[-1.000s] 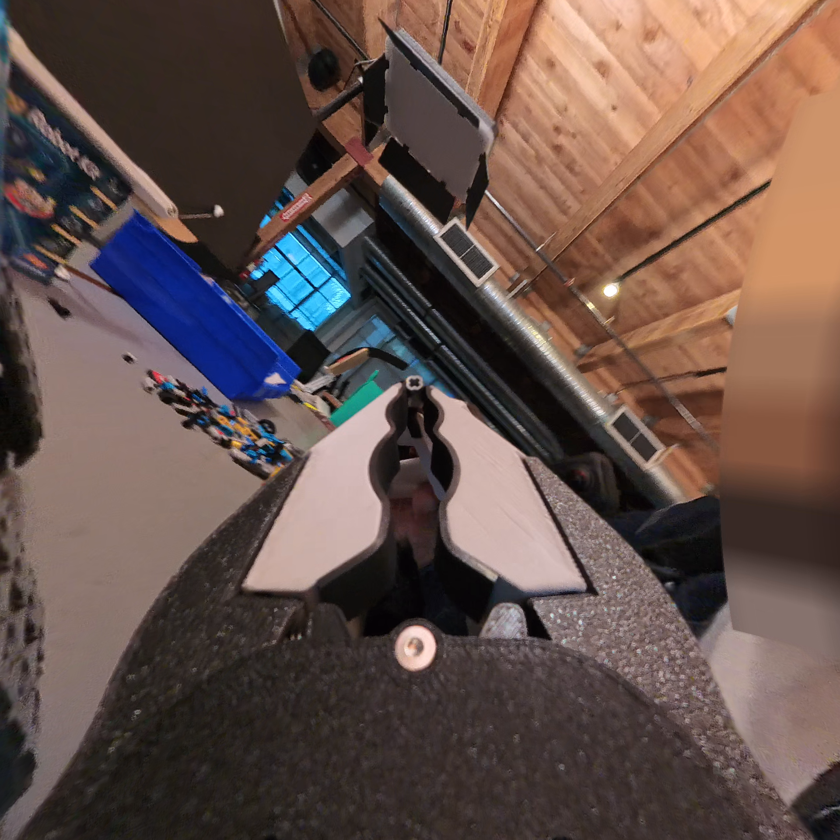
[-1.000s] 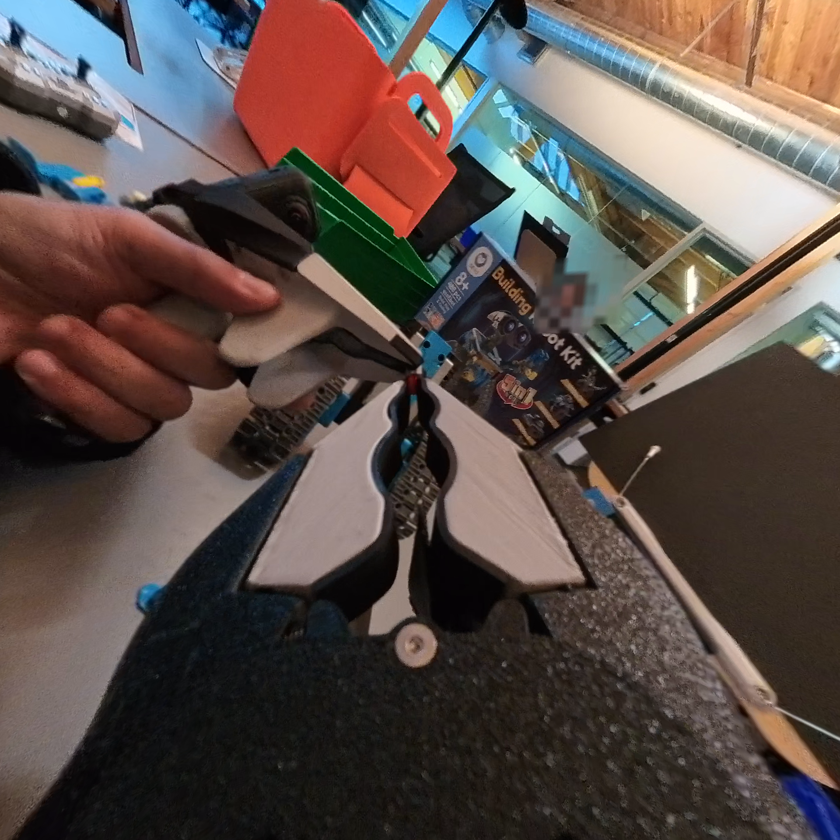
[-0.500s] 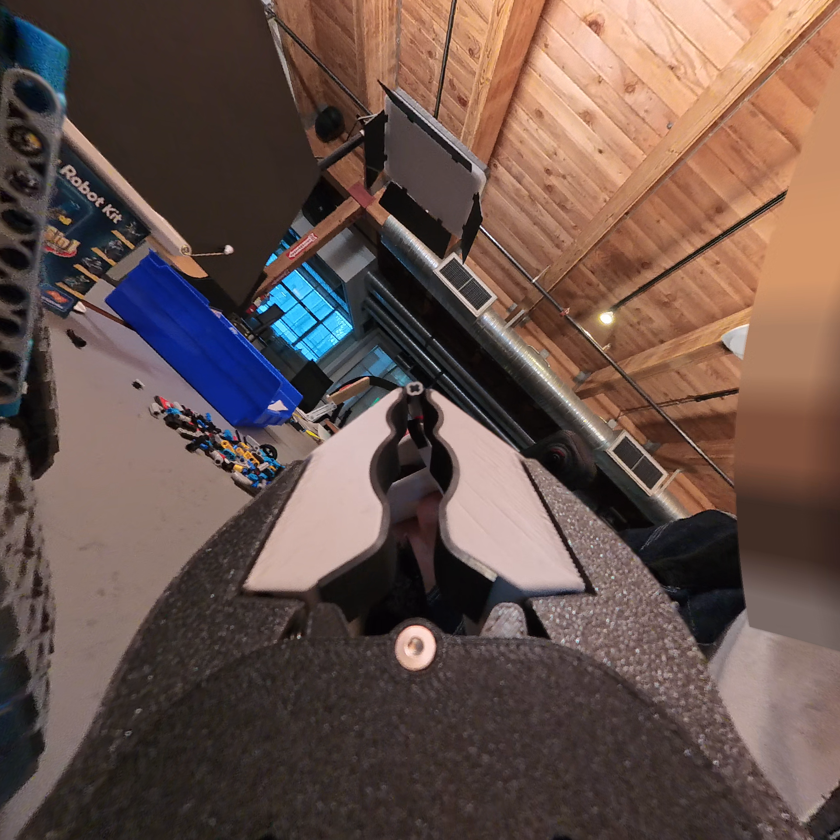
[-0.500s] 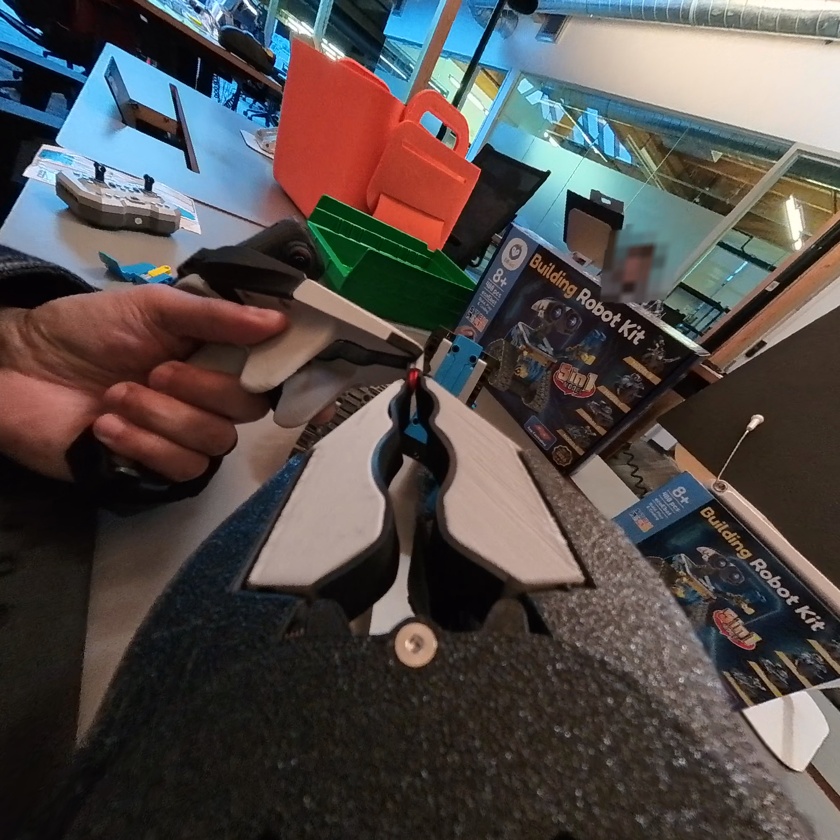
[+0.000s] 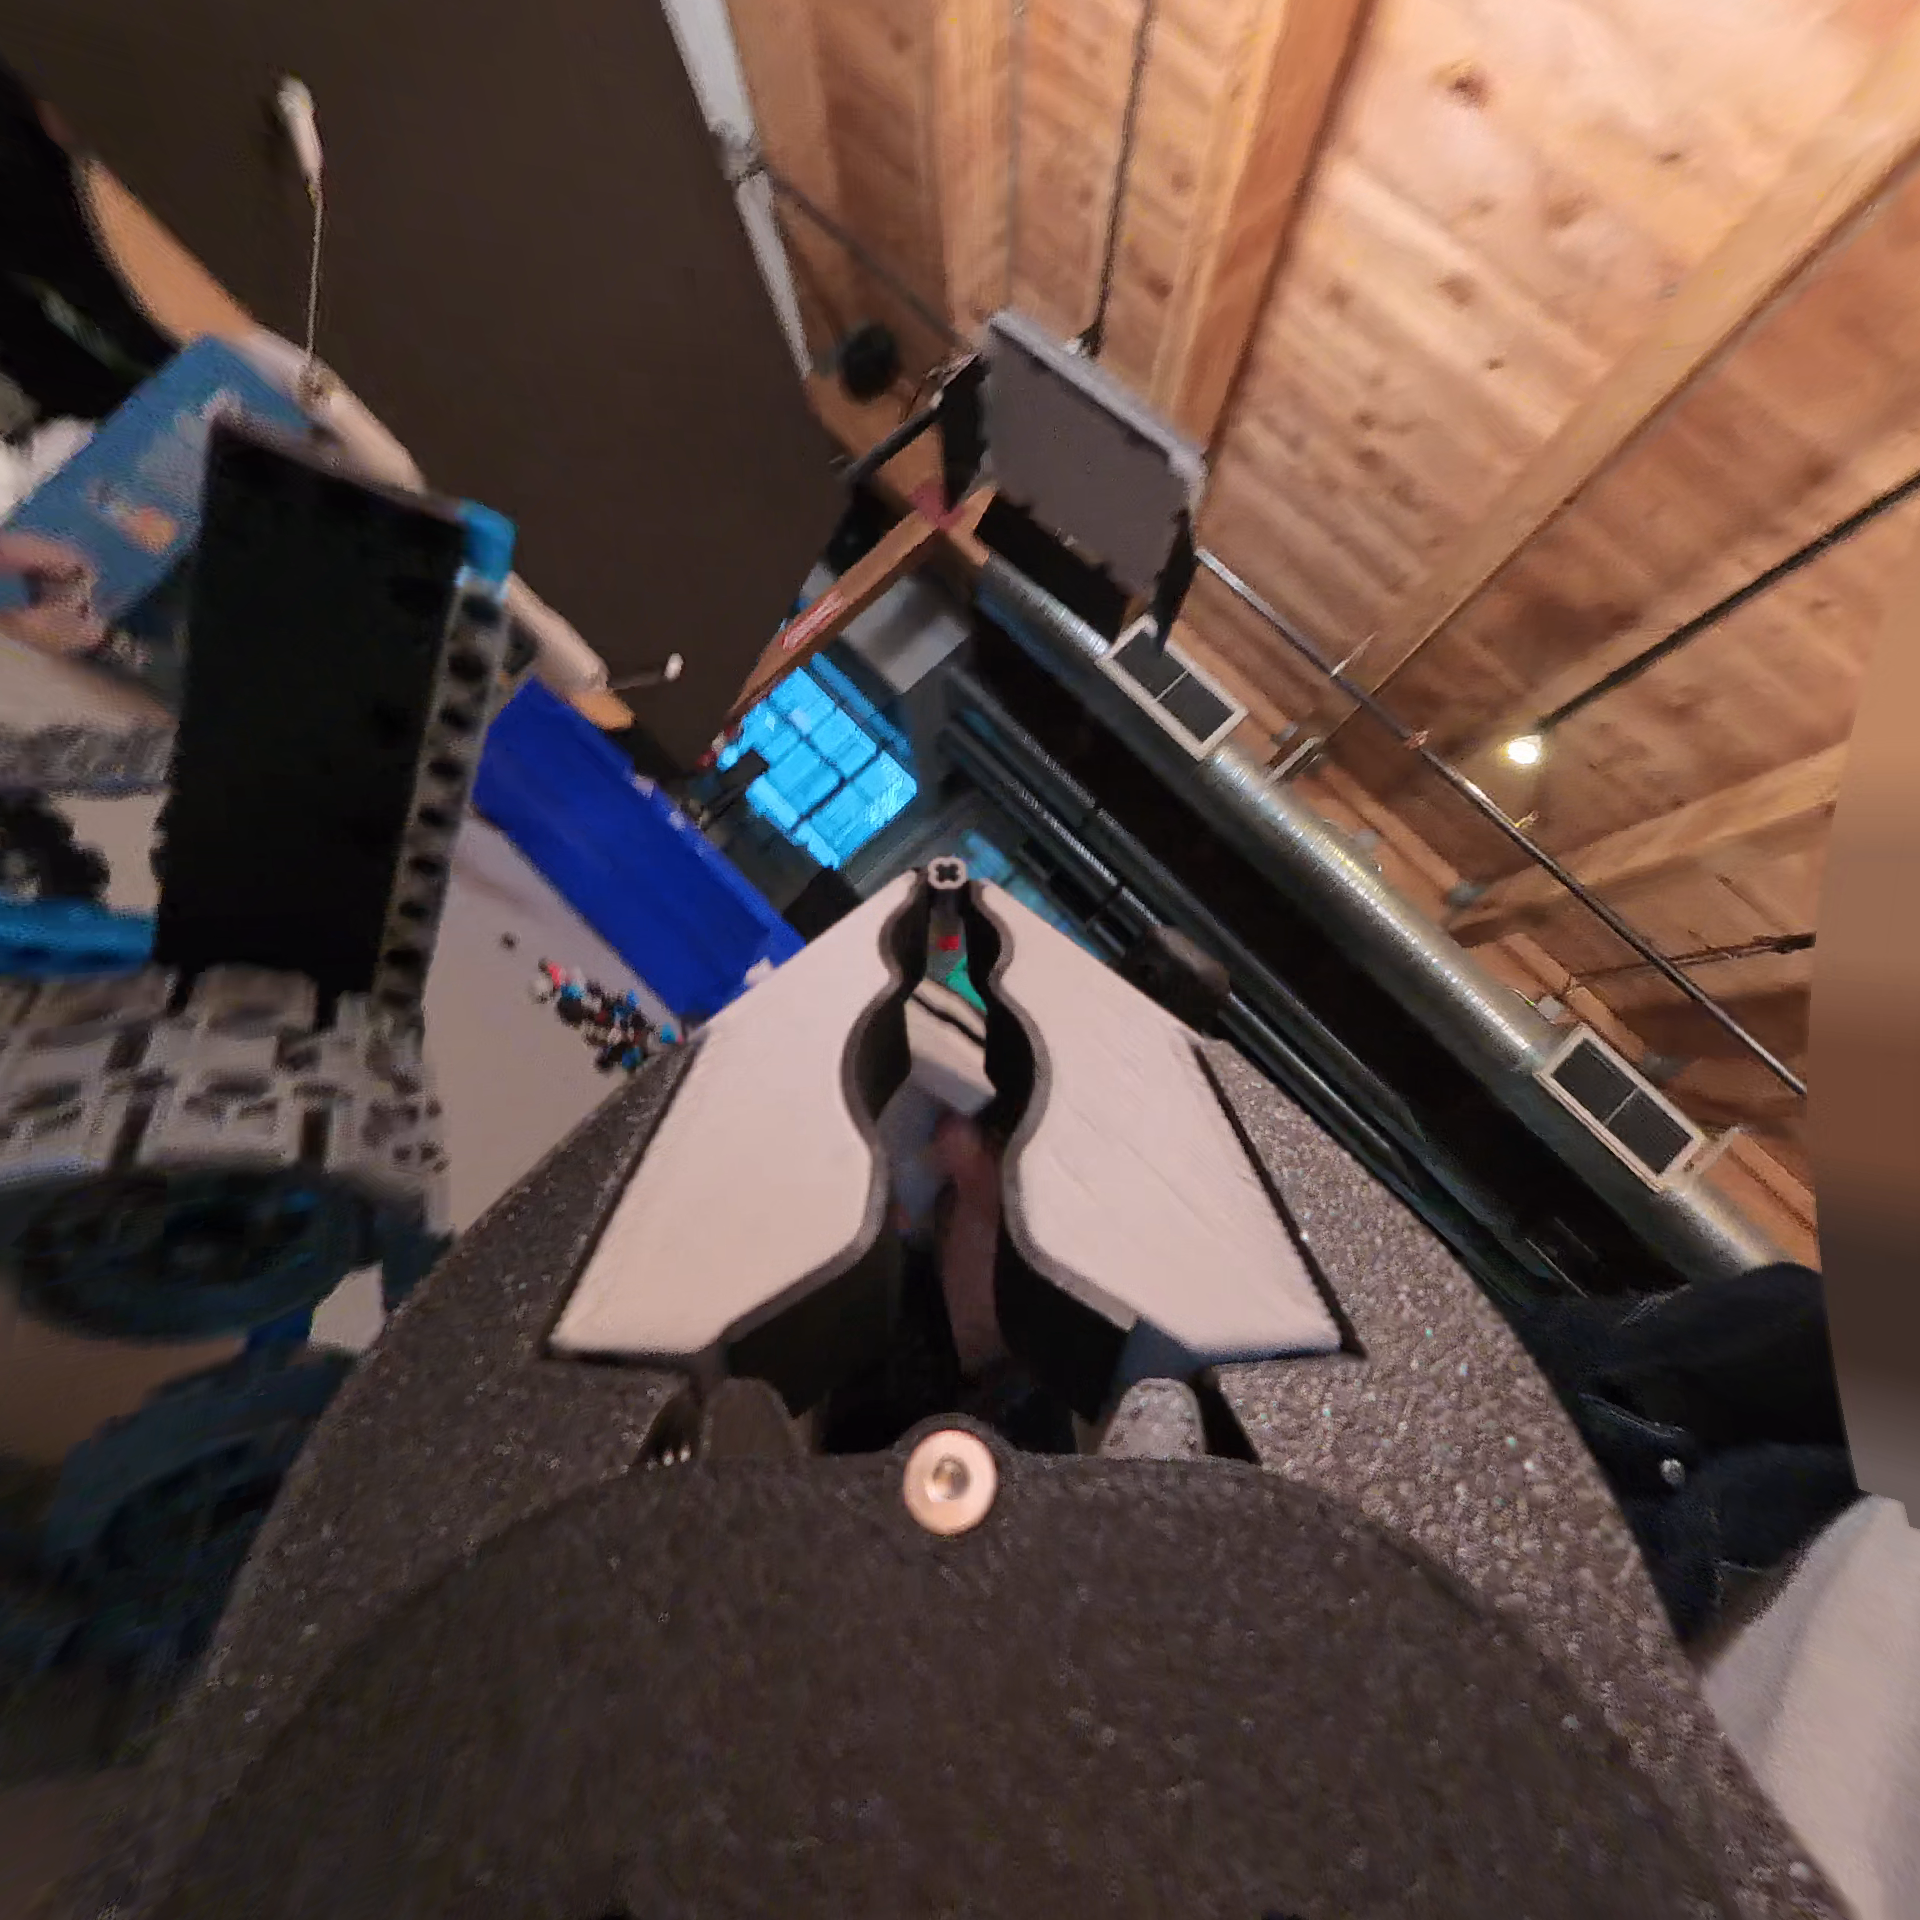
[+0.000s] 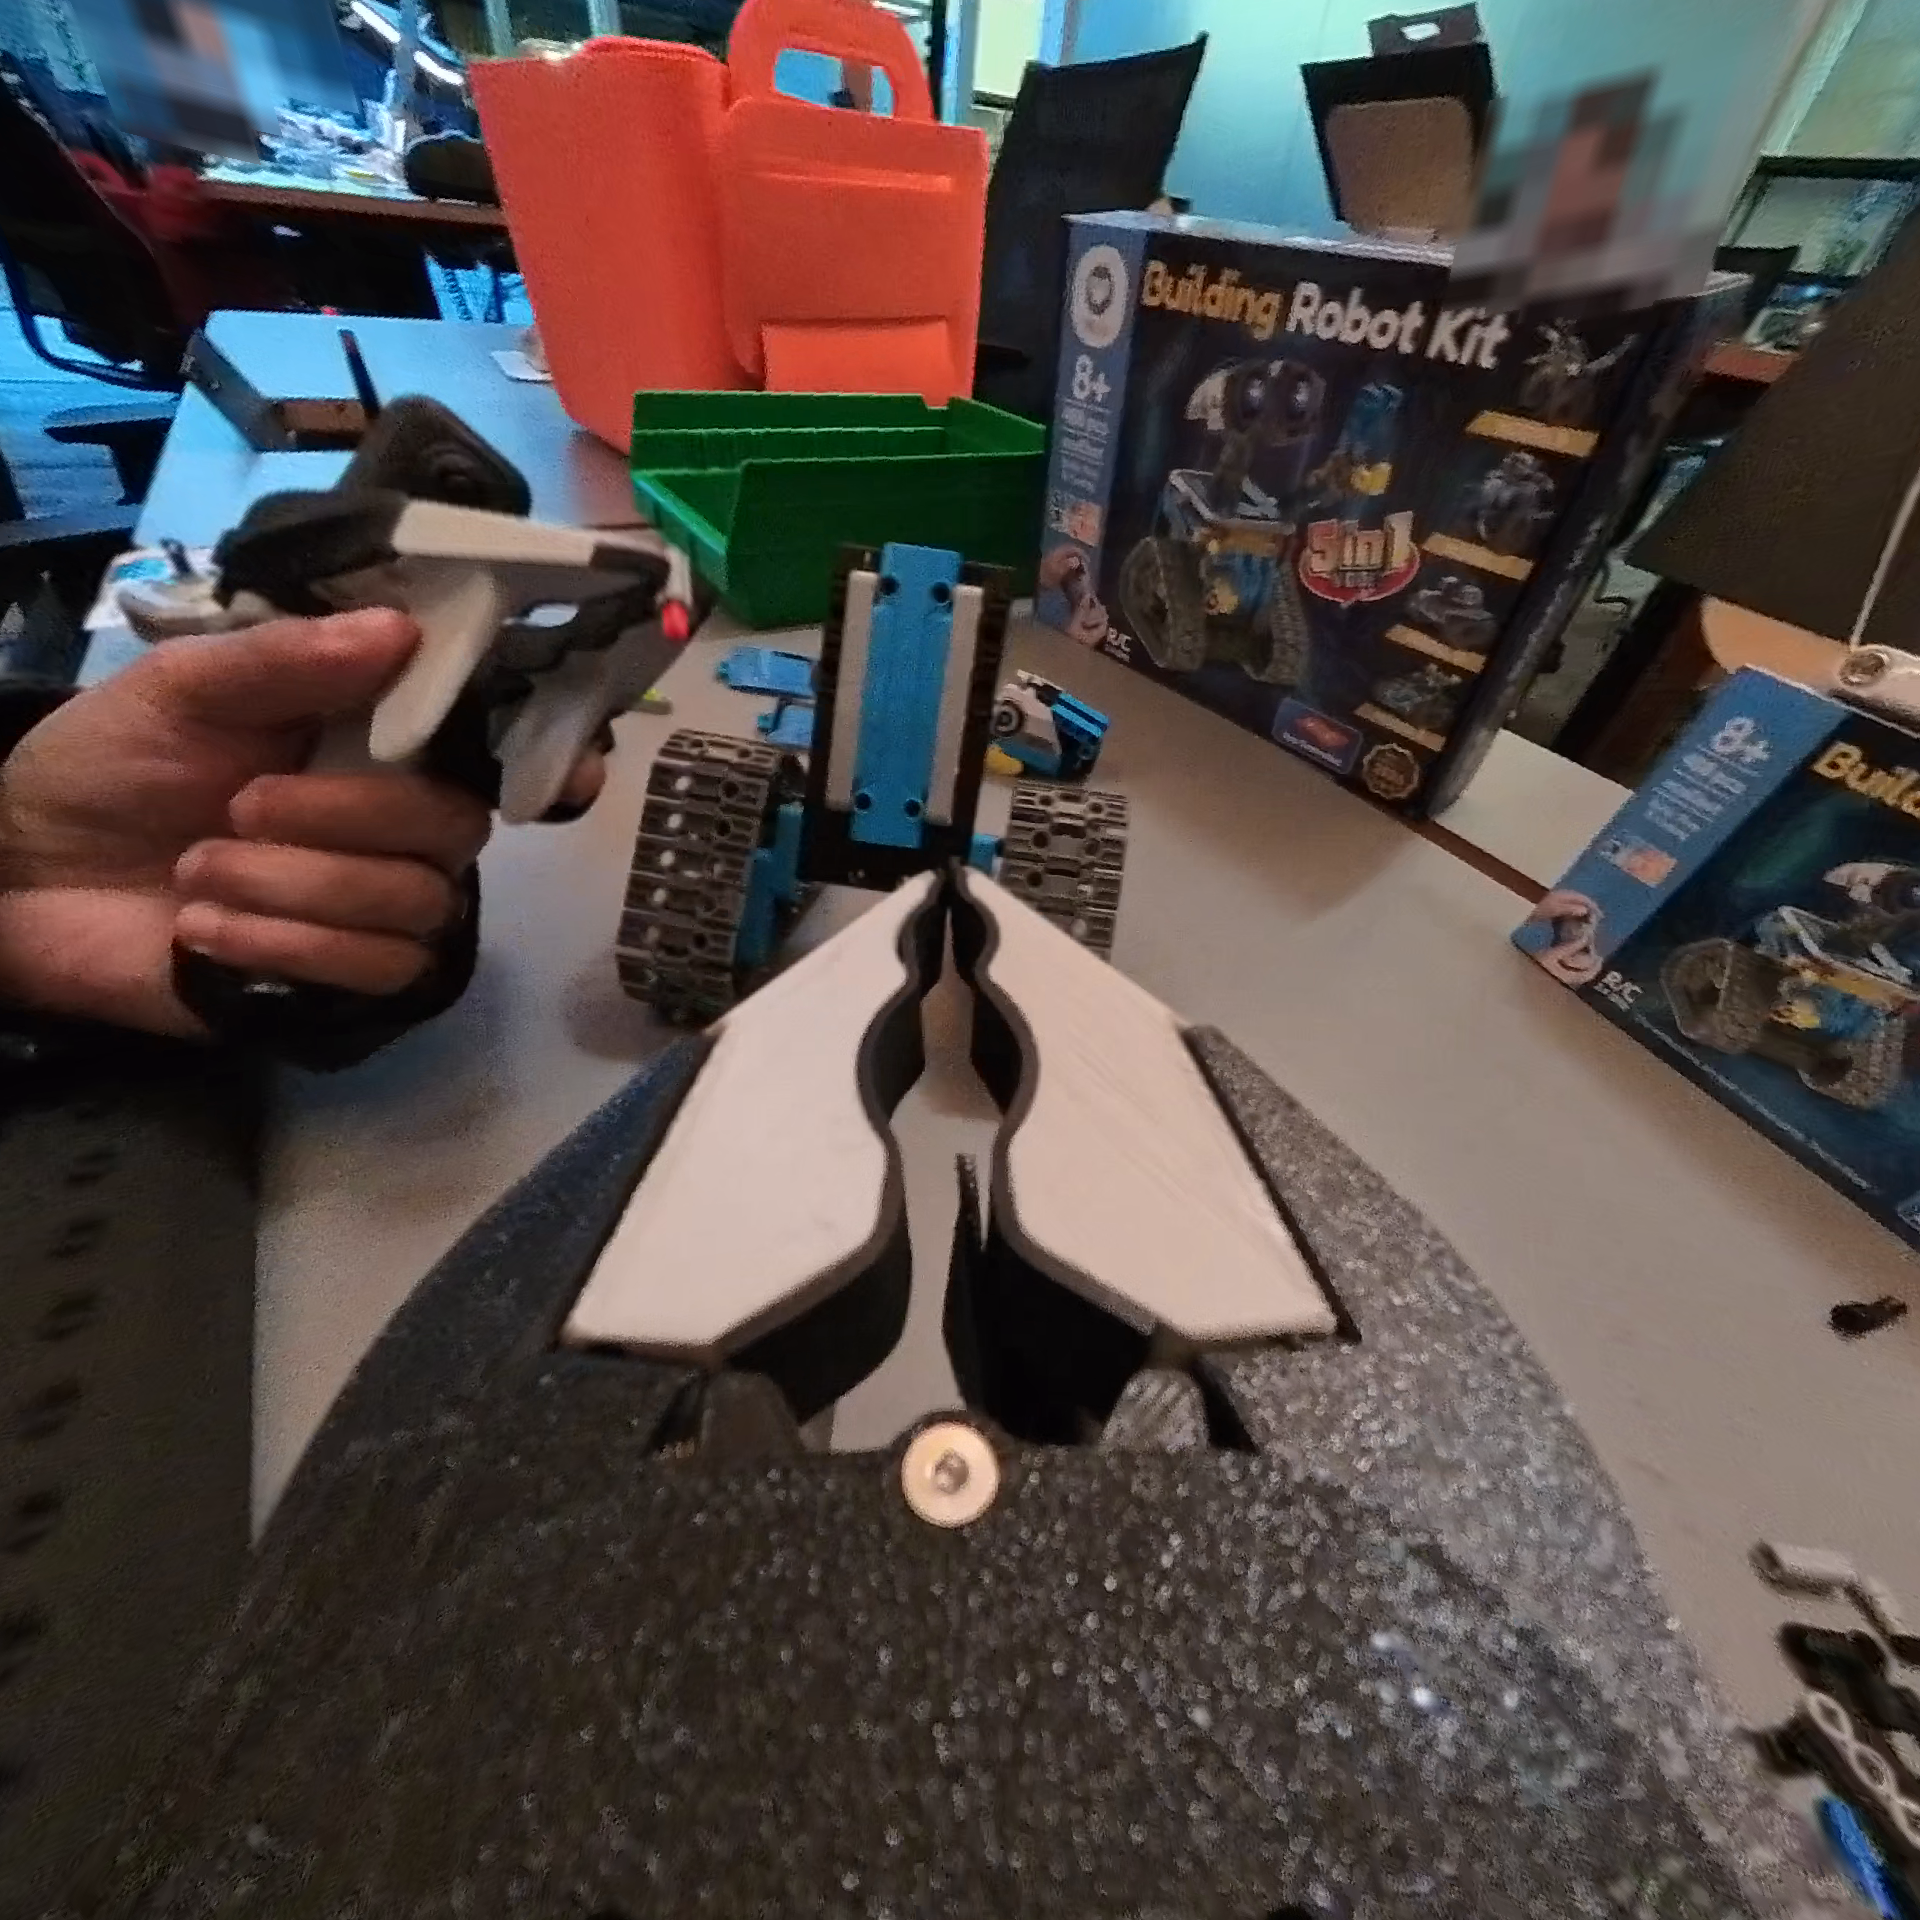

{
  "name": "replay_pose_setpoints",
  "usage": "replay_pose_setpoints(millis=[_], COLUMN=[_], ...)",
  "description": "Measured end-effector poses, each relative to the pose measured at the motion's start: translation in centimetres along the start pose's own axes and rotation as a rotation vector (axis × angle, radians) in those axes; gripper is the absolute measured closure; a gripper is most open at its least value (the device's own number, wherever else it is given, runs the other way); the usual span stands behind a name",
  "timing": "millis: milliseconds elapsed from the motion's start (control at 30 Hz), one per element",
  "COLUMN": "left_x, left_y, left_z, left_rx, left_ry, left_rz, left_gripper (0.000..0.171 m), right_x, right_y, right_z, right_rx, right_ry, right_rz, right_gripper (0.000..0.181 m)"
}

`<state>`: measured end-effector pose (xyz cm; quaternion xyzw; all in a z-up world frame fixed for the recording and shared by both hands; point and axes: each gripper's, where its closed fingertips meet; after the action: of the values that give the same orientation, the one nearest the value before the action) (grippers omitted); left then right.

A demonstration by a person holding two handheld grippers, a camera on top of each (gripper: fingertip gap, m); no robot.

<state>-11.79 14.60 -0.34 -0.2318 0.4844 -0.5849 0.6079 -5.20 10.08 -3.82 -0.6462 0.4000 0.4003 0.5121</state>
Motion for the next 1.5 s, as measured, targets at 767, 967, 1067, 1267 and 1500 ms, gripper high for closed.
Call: replay_pose_setpoints(millis=[767, 967, 1067, 1267, 1500], left_x=[8.4, 9.6, 9.8, 9.6, 10.6], left_y=[3.1, 4.3, 4.2, 4.3, 1.5], left_z=[1.6, 1.7, 1.8, 1.8, 2.3], left_rx=[-0.455, -0.465, -0.455, -0.465, -0.290], left_ry=[0.439, 0.517, 0.517, 0.509, 0.461], left_rz=[1.316, 1.285, 1.280, 1.283, 1.165], left_gripper=[0.166, 0.166, 0.166, 0.166, 0.166], right_x=[1.2, 11.8, 14.9, 17.4, 16.4], right_y=[-5.3, -4.0, -1.7, 0.0, -0.3], right_z=[-10.4, -27.0, -29.4, -27.0, -23.3], right_rx=[0.054, 0.067, 0.107, 0.119, 0.128], right_ry=[0.156, 0.673, 0.731, 0.842, 0.849], right_rz=[0.139, 0.244, 0.328, 0.297, 0.292], right_gripper=[0.172, 0.151, 0.147, 0.141, 0.171])
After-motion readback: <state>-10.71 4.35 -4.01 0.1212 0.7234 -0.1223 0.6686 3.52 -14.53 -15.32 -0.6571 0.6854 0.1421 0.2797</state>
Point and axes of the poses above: each gripper's, where its closed fingertips meet, z out along the fingers, x out of its underside, y = z × x across the jaws, and after that the axes turned 15 degrees about -z, right-handed
